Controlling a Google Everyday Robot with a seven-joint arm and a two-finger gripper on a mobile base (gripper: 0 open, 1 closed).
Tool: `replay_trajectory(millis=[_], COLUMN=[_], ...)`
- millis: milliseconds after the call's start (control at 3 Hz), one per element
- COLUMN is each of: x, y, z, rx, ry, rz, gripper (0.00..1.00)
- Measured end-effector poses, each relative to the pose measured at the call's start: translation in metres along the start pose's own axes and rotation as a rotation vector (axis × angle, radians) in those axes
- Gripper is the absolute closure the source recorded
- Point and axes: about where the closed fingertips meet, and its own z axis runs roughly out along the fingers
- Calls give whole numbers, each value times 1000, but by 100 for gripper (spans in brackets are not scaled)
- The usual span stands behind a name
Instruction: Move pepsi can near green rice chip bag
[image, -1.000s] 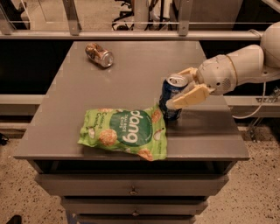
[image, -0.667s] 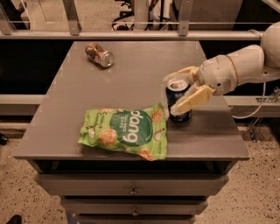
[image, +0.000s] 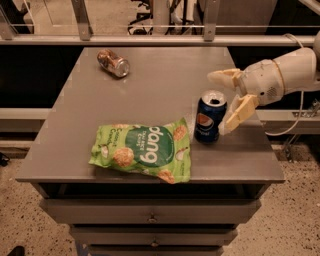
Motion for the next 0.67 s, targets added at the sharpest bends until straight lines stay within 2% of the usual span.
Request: replay_trajectory(millis=[333,667], x=[21,25], y=[-34,-52], z=[-59,-100], rx=[148,247], ry=[57,82], rz=[4,-5], gripper=[0,0])
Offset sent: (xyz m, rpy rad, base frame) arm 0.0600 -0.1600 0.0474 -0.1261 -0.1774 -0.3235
